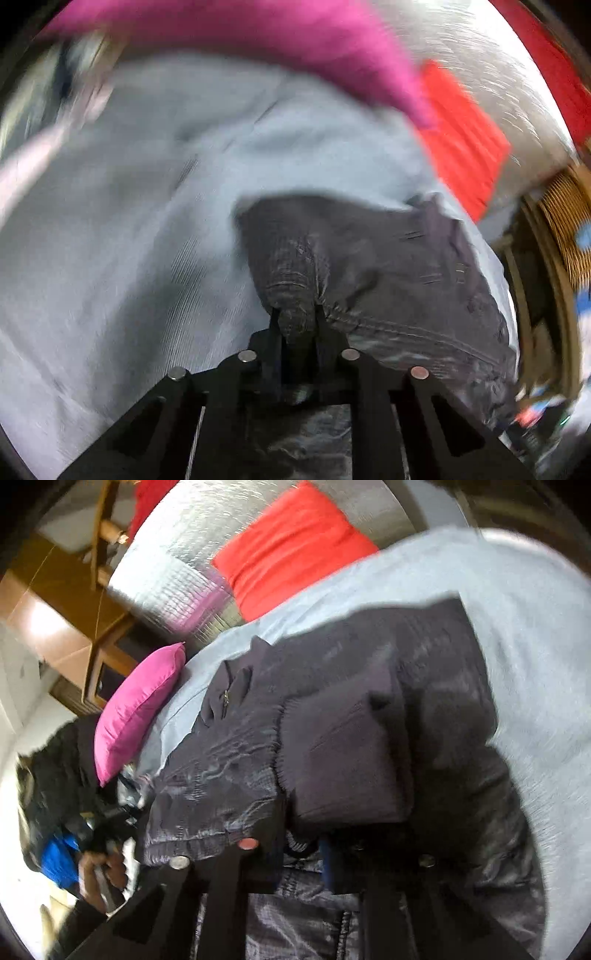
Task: Fold large clothes
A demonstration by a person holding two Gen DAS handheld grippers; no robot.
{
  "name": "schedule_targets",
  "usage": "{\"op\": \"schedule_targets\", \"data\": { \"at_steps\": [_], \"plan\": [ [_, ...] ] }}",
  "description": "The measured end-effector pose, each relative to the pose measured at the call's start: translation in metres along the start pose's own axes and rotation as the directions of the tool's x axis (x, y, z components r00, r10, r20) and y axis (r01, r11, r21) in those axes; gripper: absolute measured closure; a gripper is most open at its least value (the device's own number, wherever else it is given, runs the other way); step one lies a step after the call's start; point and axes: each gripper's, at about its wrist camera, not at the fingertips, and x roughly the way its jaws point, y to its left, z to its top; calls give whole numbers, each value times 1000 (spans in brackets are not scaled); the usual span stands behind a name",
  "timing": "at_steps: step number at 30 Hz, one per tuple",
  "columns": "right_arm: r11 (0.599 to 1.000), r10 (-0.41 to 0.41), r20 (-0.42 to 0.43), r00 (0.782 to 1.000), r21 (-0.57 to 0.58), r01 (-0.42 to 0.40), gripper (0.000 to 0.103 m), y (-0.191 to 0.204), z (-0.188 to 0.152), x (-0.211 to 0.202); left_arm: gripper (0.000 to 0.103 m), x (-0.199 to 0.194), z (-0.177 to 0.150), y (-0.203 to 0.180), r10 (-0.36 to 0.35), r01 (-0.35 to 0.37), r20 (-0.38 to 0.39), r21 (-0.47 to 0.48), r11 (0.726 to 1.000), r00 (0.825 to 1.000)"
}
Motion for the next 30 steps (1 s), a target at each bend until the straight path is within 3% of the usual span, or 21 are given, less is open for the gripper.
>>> {"op": "schedule_targets", "data": {
  "at_steps": [2,3,5,8,10,12,16,18,19,20,21,22,23,24,25,27,29,30],
  "plan": [
    [995,-38,78,996,-85,45,90,13,-3,-21,90,-23,-4,-14,-83,66,120,136,988,989],
    [993,-54,77,996,-102,61,91,11,-6,-20,89,-13,-6,-13,-31,13,102,173,985,994],
    [993,-88,14,996,-82,89,92,-6,-13,-1,88,23,-12,5,25,-21,-23,130,991,999],
    [986,-114,29,993,-121,116,91,4,-16,0,81,29,-20,7,39,-41,16,131,991,999],
    [985,-121,21,992,-121,123,91,6,-16,2,73,31,-18,11,43,-43,8,82,996,999],
    [993,-83,4,997,-78,83,88,-2,-15,3,54,27,-16,21,48,-48,5,23,999,999],
    [1000,-25,1,1000,4,25,79,-10,-8,-9,34,14,-10,23,81,-79,40,-49,996,996],
    [1000,14,48,999,13,-15,65,-8,-2,-23,22,11,-3,25,72,-68,65,-70,995,995],
    [999,33,77,996,30,-35,33,-8,3,-30,21,15,1,27,68,-63,66,-79,995,995],
    [997,40,100,994,61,-47,10,-12,7,-32,21,17,2,29,67,-62,57,-84,995,996],
    [995,47,111,993,81,-56,9,-15,10,-32,21,26,3,30,71,-68,28,-98,993,997],
    [994,42,92,995,97,-51,11,-19,14,-25,23,32,2,32,75,-73,14,-110,991,997],
    [994,39,72,997,101,-46,25,-21,15,-20,60,38,2,31,75,-72,25,-106,992,997],
    [995,36,44,998,93,-40,51,-22,18,-11,88,44,2,26,52,-51,10,-67,996,999],
    [998,-16,-8,1000,65,16,91,-19,21,-1,88,40,2,20,84,-83,29,-49,995,996],
    [999,-32,7,999,21,32,91,-11,26,-4,90,27,4,11,78,-77,78,-23,997,994],
    [994,-56,92,994,-92,64,92,12,29,-21,90,9,5,8,46,-44,136,-17,999,990],
    [989,-67,107,992,-121,80,92,16,28,-23,90,14,3,8,75,-76,129,3,997,989]
  ]
}}
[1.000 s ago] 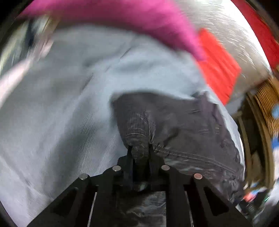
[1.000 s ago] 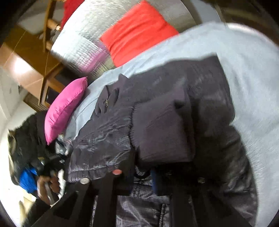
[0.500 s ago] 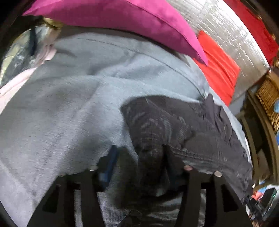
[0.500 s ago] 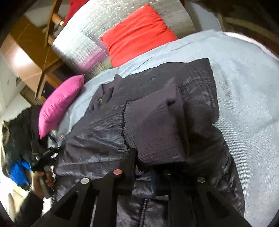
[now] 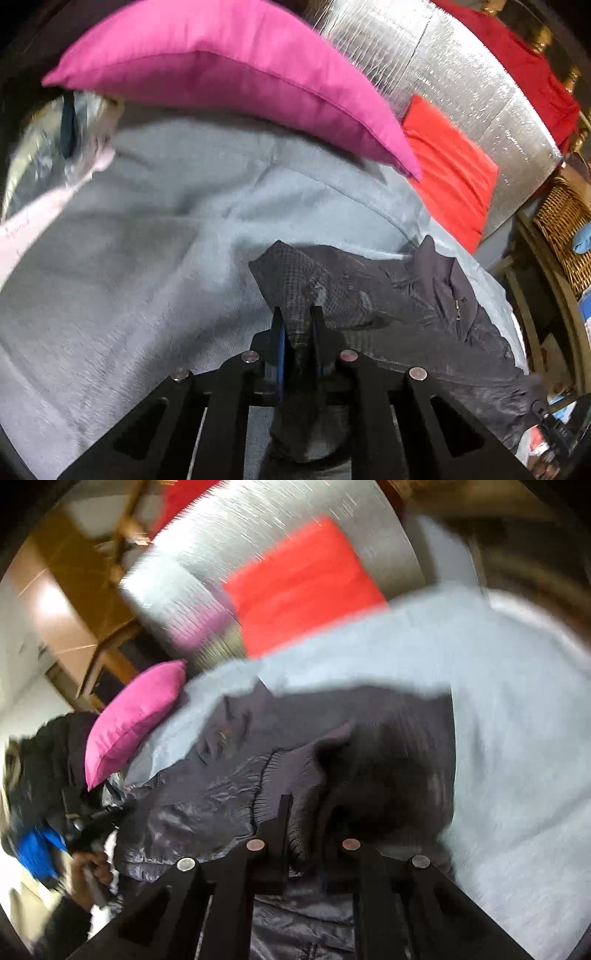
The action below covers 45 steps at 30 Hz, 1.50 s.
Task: Fold large clothes
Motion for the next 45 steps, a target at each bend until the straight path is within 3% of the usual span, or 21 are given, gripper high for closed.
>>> {"op": "schedule_targets", "data": {
  "at_steps": [2,3,4,6,7,8,9,10,13,15,17,20,22,24,25,26,27,31,45],
  "plan": [
    [998,-48,-76,996,23,50,92,-13,-8,22,83,28,-9,-7,52,-45,-107,63,997,993],
    [996,-77,-109,991,35,81,91,-19,-12,34,70,34,-16,-12,108,-96,-114,113,989,988],
    [996,-70,-142,987,38,76,90,-26,-21,43,65,30,-17,-13,136,-126,-82,119,985,987],
    [997,-52,-115,992,42,57,85,-22,-23,33,42,20,-13,-11,156,-152,-48,72,986,987],
    [997,-50,-119,992,46,56,73,-21,-21,29,38,10,-10,-6,189,-189,-18,22,982,982],
    [998,-50,-128,991,40,55,47,-19,-19,26,37,-1,-9,-5,202,-202,8,-9,979,979],
    [998,-50,-126,991,21,53,32,-15,-15,19,37,-13,-9,-6,218,-216,41,-32,976,975],
    [998,-63,-100,993,11,65,24,-12,-12,10,37,-25,-10,-7,227,-225,69,-34,974,971],
    [991,-127,-9,992,30,127,24,-7,-3,-18,37,-66,-23,-27,227,-239,174,53,969,958],
    [994,-86,85,993,73,80,24,2,2,-40,36,-77,-38,-49,201,-231,209,131,964,957],
    [998,-39,120,992,47,33,24,18,6,-46,33,-75,-52,-68,190,-234,238,175,956,953],
    [996,-9,101,995,-87,17,24,53,2,-21,28,-68,-83,-88,231,-296,260,248,922,938],
    [983,-86,73,994,-157,96,24,60,-9,7,28,-41,-103,-92,306,-367,231,310,877,924],
    [971,-155,-26,988,-188,148,23,51,-27,44,26,-20,-112,-88,345,-380,162,330,864,925],
    [967,-168,-51,984,-203,155,23,45,-35,57,24,-20,-111,-86,346,-379,157,320,868,925],
    [959,-166,-10,986,-236,159,22,44,-43,59,21,-19,-109,-83,344,-376,154,307,874,926],
    [955,-159,20,987,-251,158,21,46,-45,58,18,-18,-105,-79,337,-364,141,289,885,931],
    [947,-168,11,986,-275,165,15,54,-42,67,17,-12,-102,-62,284,-301,103,234,924,953],
    [951,-150,31,988,-268,153,15,45,-55,55,16,-14,-110,-60,260,-278,107,220,935,960]
  ]
}}
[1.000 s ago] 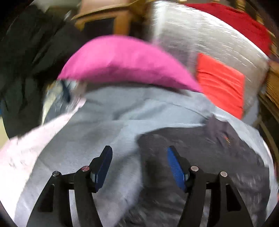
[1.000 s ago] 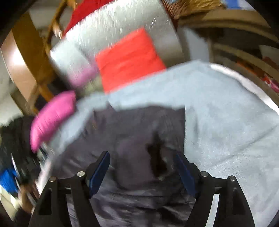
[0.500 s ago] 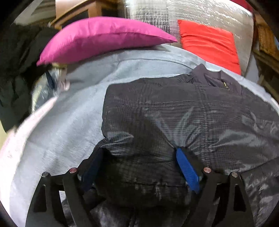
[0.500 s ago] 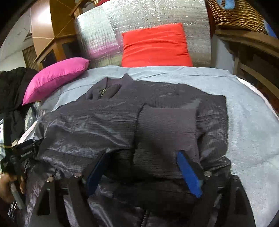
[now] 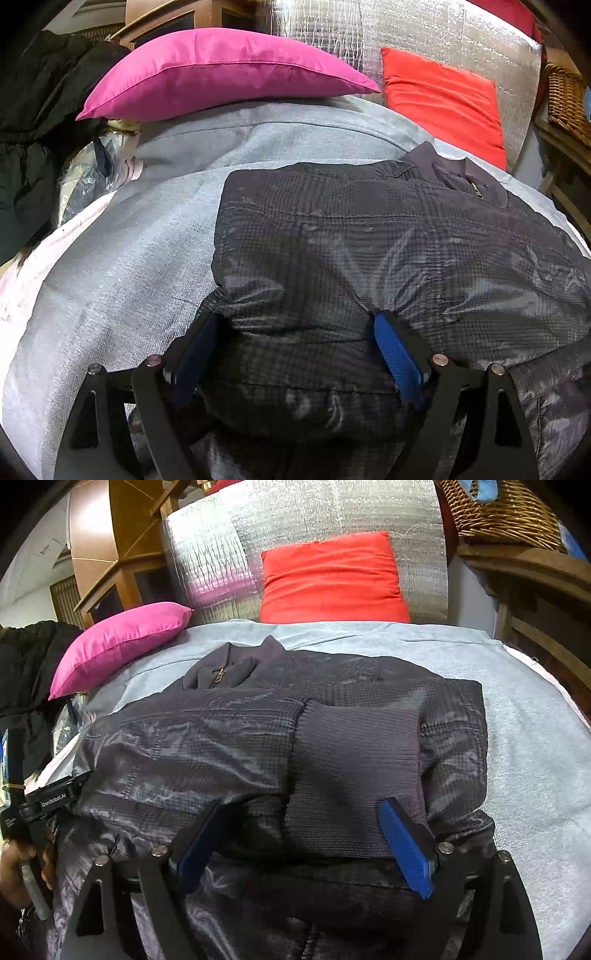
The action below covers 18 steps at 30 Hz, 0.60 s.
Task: Fold large clothes
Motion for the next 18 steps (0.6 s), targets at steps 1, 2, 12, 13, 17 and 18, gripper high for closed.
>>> {"op": "schedule_targets", "data": {
  "at_steps": [1,2,12,13,17,18],
  "plan": [
    [1000,0,-1,1000,0,0,15,0,0,0,16,0,0,0,-3,3,0,-1,1000,1000],
    [1000,0,-1,1000,-1,0,15,0,1,0,16,1,0,1,-4,4,0,-1,1000,1000],
    [1000,-3,0,1000,0,3,15,-1,1,1,16,3,0,8,-43,43,-1,-12,999,999],
    [1000,-4,-1,1000,0,4,15,-1,1,2,16,3,0,8,-46,46,0,-13,999,999],
    [1000,-8,0,1000,-1,8,14,-1,0,3,16,4,-1,8,-51,51,3,-16,999,999],
    [1000,-10,0,1000,-2,10,14,-1,0,3,16,4,-1,8,-49,49,4,-15,999,999]
  ]
}}
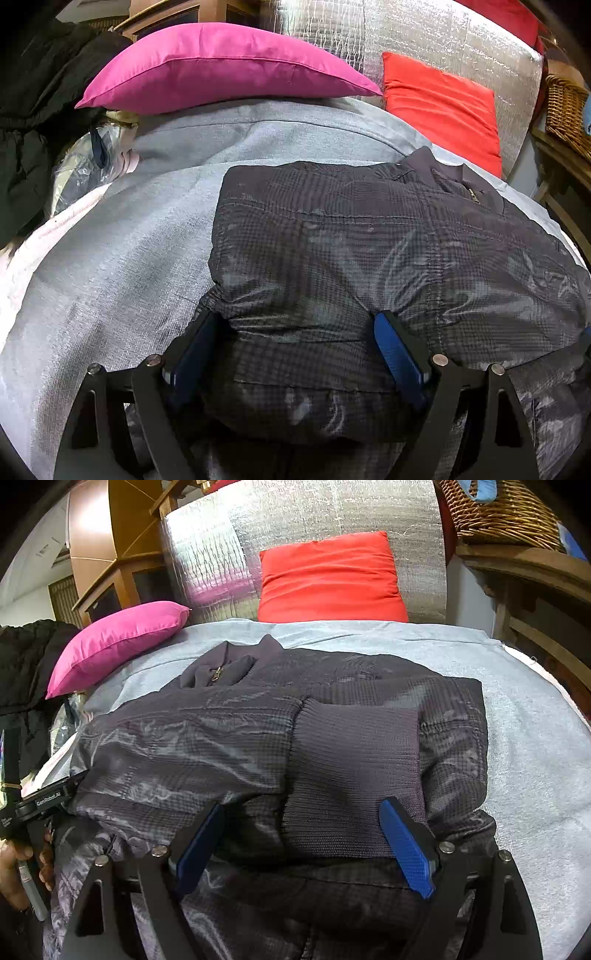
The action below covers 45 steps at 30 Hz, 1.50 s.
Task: Fold large clothes
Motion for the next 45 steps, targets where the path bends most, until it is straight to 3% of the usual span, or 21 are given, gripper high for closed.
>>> {"op": "schedule_targets", "data": {
  "at_steps": [7,11,15,18,22,23,26,31,35,37,38,40,42,45],
  "plan": [
    [999,-37,-17,999,-25,37,14,7,3,3,16,-1,2,-4,24,-24,-12,18,1000,1000],
    [979,-167,-47,985,-122,160,14,32,15,-9,16,-26,19,-26,154,-150,-31,107,983,988],
    [989,-134,8,991,-61,134,14,45,32,-29,15,-70,29,-64,75,-84,83,112,990,994],
    [992,-103,0,995,-73,103,14,62,39,-16,15,-73,19,-103,35,-60,115,221,973,993],
    [979,-162,-110,981,-146,145,13,73,13,30,14,-31,-18,-130,103,-99,5,323,941,995],
    [972,-174,-81,981,-176,158,13,76,9,30,14,-25,-25,-129,100,-95,1,322,942,995],
    [973,-166,-106,980,-181,146,13,76,17,27,10,-27,-21,-121,77,-75,1,276,958,997],
    [991,-108,-48,993,-81,104,13,65,59,12,6,-21,-22,-112,63,-60,-5,246,967,998],
    [986,-162,-128,979,-71,154,12,59,80,52,5,-21,-24,-113,54,-50,-9,234,971,998],
    [983,-186,-259,948,-46,180,10,46,77,89,4,-18,-23,-111,47,-41,-20,224,974,999],
    [983,-182,-259,949,-50,175,10,44,76,94,3,-18,-22,-108,44,-38,-22,221,975,999],
    [984,-172,-221,960,-77,159,10,48,80,85,4,-23,-19,-106,35,-30,-20,213,977,999],
    [995,-88,-164,983,-54,80,10,42,87,63,4,-32,-14,-105,33,-29,-20,194,981,999],
    [995,-97,-85,992,19,99,10,2,105,37,4,-51,-5,-112,-24,18,37,150,989,999]
  ]
}}
